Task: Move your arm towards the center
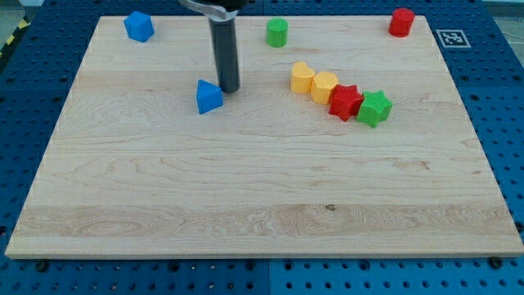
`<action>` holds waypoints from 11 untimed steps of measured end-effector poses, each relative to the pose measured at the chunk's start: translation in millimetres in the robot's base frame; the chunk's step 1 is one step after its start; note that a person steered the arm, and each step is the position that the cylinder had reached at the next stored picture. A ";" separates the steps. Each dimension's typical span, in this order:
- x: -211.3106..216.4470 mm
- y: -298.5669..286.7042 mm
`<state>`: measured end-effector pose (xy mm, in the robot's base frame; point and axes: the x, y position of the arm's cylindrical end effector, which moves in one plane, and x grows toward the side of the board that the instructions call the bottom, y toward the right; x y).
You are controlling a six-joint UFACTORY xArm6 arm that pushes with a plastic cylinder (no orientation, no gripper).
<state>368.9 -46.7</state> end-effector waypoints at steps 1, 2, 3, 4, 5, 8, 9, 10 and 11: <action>5.6 5.4; 8.5 12.5; 12.8 15.4; 25.5 21.5; 25.5 5.3; 27.7 -48.8; 27.6 -66.9; 7.9 -70.0; 14.1 -91.1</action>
